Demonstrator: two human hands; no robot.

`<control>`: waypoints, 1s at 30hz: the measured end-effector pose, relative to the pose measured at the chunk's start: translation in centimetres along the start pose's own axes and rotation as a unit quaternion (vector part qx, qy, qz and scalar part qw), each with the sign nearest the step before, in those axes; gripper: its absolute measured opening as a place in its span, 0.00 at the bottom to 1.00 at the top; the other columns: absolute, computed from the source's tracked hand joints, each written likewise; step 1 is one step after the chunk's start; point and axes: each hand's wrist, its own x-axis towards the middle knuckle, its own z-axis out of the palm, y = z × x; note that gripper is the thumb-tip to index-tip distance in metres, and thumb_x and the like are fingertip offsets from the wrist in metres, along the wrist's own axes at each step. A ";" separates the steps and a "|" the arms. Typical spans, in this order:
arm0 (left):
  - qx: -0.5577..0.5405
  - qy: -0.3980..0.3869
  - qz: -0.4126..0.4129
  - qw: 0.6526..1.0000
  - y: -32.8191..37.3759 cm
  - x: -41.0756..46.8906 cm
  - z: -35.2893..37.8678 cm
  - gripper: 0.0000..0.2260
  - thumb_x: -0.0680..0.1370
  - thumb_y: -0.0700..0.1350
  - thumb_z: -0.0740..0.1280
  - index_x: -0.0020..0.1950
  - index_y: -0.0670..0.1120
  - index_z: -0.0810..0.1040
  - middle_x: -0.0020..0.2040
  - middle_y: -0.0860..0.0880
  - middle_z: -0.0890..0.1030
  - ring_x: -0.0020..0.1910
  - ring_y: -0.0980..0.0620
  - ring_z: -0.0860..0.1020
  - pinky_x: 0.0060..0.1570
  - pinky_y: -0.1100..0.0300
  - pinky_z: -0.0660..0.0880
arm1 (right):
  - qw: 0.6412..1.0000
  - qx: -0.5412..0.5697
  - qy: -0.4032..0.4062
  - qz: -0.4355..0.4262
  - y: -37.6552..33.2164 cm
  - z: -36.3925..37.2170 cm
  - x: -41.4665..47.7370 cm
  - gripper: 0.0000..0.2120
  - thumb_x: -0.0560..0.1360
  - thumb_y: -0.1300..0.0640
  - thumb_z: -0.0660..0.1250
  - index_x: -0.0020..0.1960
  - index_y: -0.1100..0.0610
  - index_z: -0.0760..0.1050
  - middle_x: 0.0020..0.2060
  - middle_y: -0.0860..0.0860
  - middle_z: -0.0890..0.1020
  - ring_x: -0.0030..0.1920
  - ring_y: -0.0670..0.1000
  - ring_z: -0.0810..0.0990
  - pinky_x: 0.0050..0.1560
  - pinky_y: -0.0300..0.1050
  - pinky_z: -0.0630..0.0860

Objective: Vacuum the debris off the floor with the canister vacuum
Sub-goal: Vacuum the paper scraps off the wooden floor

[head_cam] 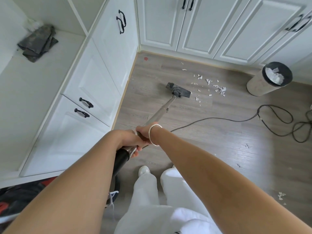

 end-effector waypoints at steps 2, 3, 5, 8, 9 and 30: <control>0.012 0.001 -0.002 1.000 -0.2 -0.3 -0.2 0.04 0.75 0.39 0.66 0.42 0.41 0.72 0.36 0.41 0.77 0.27 0.51 0.75 0.22 0.65 0.73 | 1.000 -0.004 -0.014 -0.002 0.1 0.2 -0.3 0.14 0.79 0.57 0.62 0.36 0.61 0.67 0.26 0.53 0.72 0.17 0.48 0.71 0.12 0.29 0.65; 0.016 0.001 -0.004 1.000 -0.3 -0.4 -0.3 0.04 0.75 0.38 0.66 0.42 0.41 0.72 0.35 0.42 0.77 0.26 0.51 0.75 0.22 0.65 0.74 | 1.000 -0.003 -0.023 0.002 0.3 0.4 -0.4 0.16 0.79 0.57 0.61 0.34 0.61 0.66 0.26 0.53 0.72 0.14 0.47 0.70 0.12 0.30 0.65; 0.022 -0.001 -0.013 1.000 -0.7 -0.1 -0.4 0.02 0.74 0.36 0.65 0.42 0.40 0.72 0.34 0.42 0.77 0.22 0.52 0.75 0.22 0.65 0.74 | 0.999 0.007 -0.046 0.014 0.7 0.9 -0.4 0.17 0.80 0.58 0.59 0.32 0.60 0.65 0.25 0.52 0.72 0.17 0.48 0.72 0.13 0.31 0.67; 0.020 -0.003 -0.026 0.999 -1.2 0.8 -0.3 0.03 0.72 0.33 0.62 0.44 0.39 0.72 0.33 0.41 0.76 0.20 0.51 0.75 0.23 0.64 0.74 | 0.999 0.018 -0.039 0.025 1.0 1.7 0.0 0.16 0.79 0.57 0.60 0.33 0.59 0.67 0.28 0.53 0.73 0.26 0.49 0.72 0.16 0.32 0.69; 0.012 -0.004 -0.031 0.999 -1.4 1.2 -0.2 0.05 0.72 0.33 0.62 0.46 0.39 0.72 0.34 0.41 0.77 0.22 0.50 0.76 0.24 0.62 0.74 | 0.999 0.020 -0.039 0.029 1.2 1.7 0.2 0.16 0.79 0.57 0.60 0.33 0.59 0.67 0.28 0.53 0.73 0.26 0.50 0.72 0.18 0.32 0.70; 0.027 -0.035 0.040 0.998 14.4 7.5 4.3 0.05 0.71 0.31 0.61 0.39 0.40 0.71 0.33 0.41 0.74 0.27 0.48 0.75 0.37 0.55 0.75 | 0.990 0.091 0.107 -0.005 0.0 -13.6 6.8 0.26 0.77 0.56 0.65 0.70 0.62 0.59 0.36 0.53 0.70 0.41 0.55 0.74 0.39 0.43 0.72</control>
